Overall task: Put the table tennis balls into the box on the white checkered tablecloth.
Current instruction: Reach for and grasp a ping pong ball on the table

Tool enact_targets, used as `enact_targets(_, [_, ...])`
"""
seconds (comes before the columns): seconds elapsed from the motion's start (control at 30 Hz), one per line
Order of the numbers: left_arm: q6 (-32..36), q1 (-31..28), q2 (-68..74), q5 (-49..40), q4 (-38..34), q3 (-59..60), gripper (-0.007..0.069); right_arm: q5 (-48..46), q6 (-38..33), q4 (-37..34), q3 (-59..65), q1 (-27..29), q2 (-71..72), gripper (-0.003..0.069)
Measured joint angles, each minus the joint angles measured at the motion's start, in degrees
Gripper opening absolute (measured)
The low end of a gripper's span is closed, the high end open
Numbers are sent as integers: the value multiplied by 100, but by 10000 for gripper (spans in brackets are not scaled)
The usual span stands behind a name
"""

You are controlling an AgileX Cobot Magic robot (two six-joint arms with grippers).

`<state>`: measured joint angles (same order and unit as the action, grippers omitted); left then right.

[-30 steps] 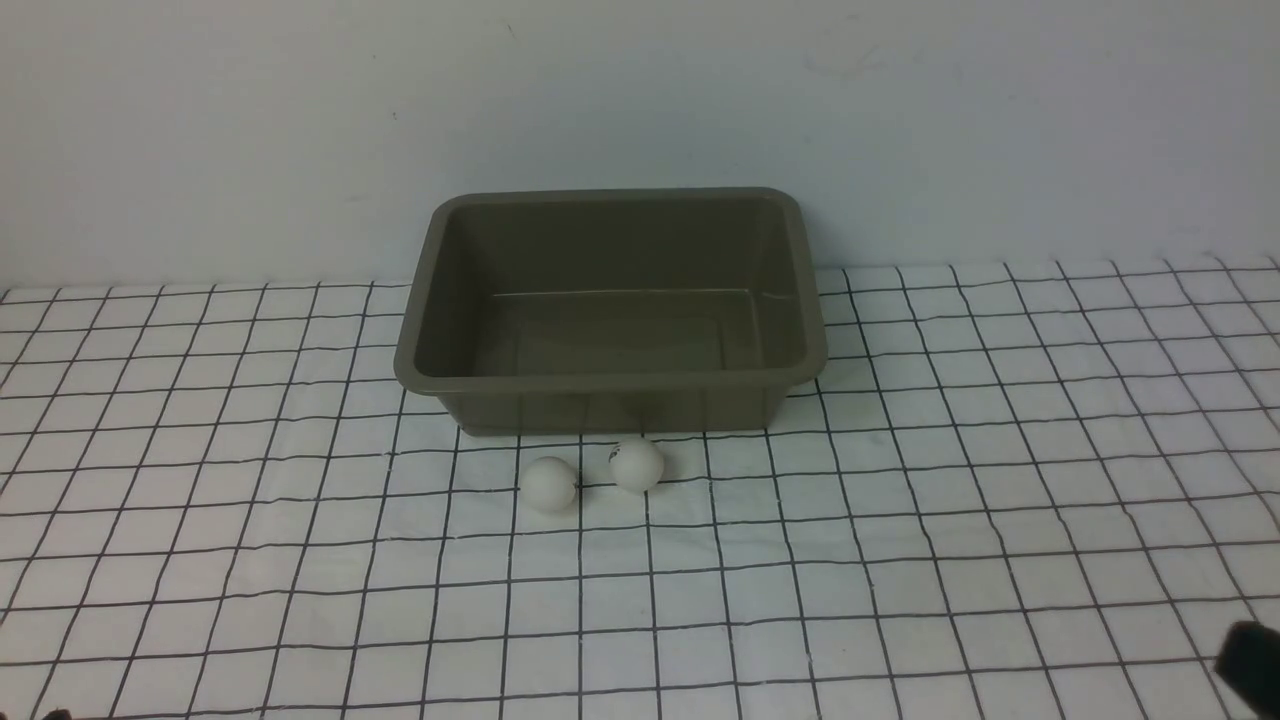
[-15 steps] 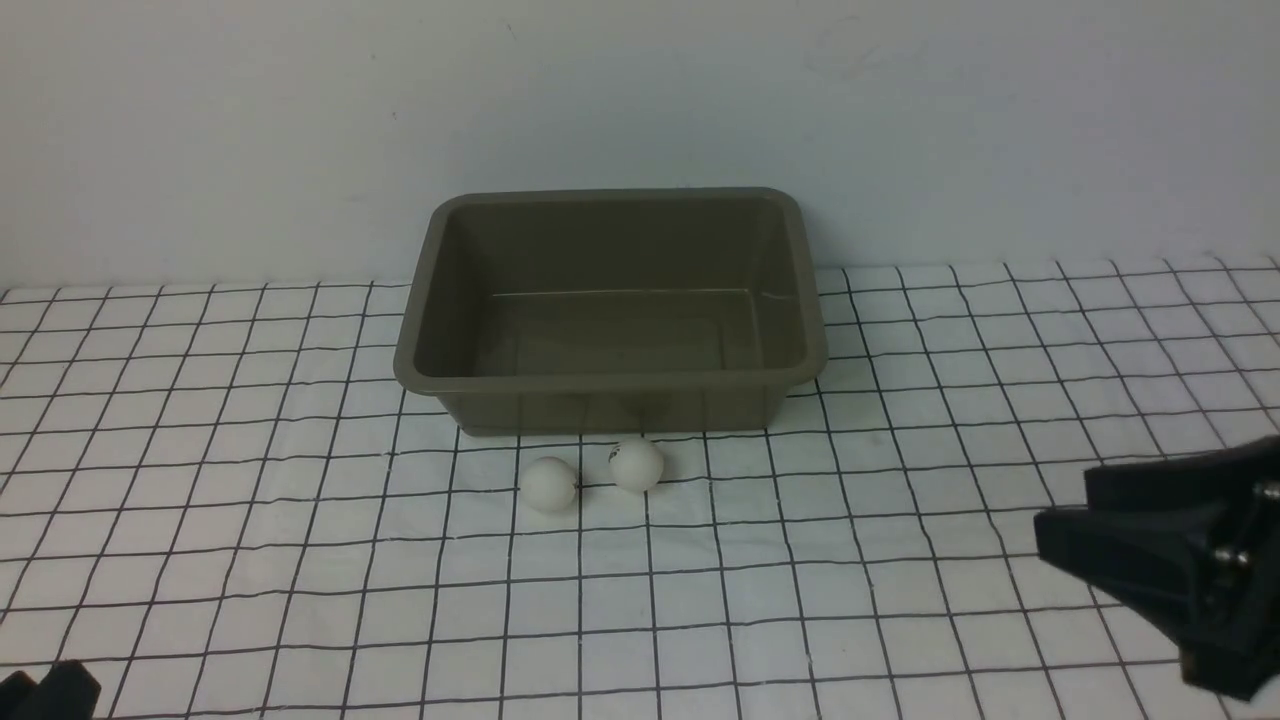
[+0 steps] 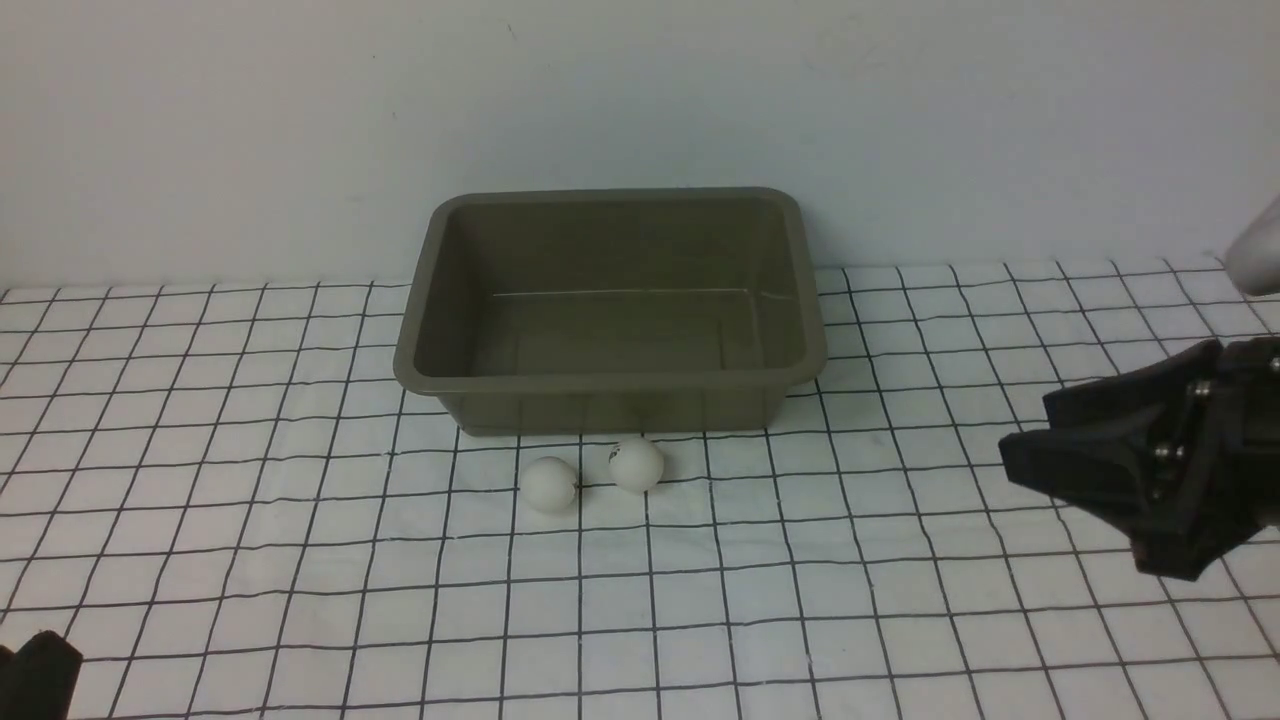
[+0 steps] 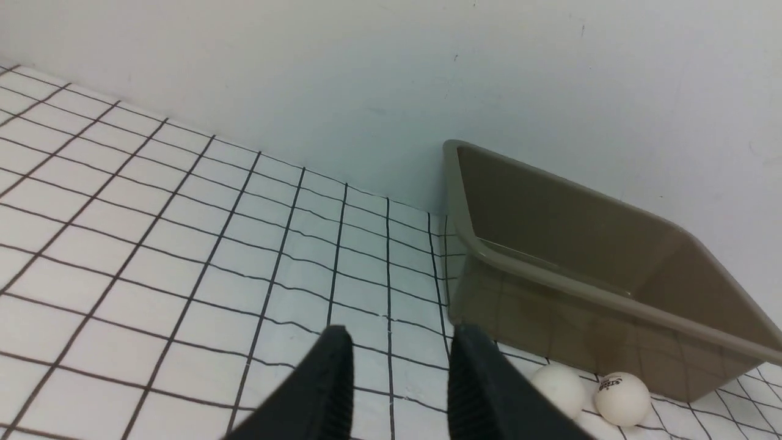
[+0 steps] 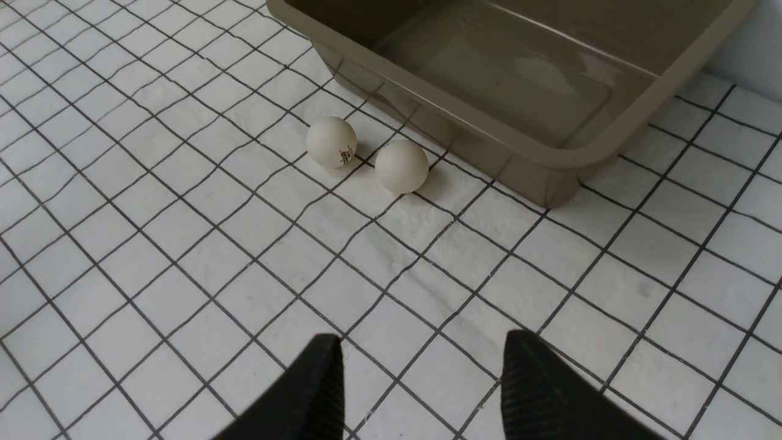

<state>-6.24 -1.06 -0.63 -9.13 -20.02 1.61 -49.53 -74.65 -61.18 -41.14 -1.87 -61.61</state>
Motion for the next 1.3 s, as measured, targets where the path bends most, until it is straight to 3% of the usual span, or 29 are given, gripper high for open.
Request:
enact_targets(0.43, [0,21,0,-23,-102,0,236,-139,-16,262,-11,-6,0,327])
enact_targets(0.53, [32,213,0,-114,-215,0,344,-116,-58,269,-11,-161,0,327])
enact_targets(0.7, [97,699,38,-128,-241,-52,556,262,-138,269,-11,-890,-13,327])
enact_targets(0.77, [110,803,81,-127,-241,-152,582,516,-60,263,-11,-1285,-75,327])
enact_targets(1.03, [297,826,111,-127,-226,-284,559,1263,540,273,-11,-2072,-730,335])
enact_targets(1.3, [313,826,111,-344,-226,-284,519,2527,568,239,-248,-3023,-1971,424])
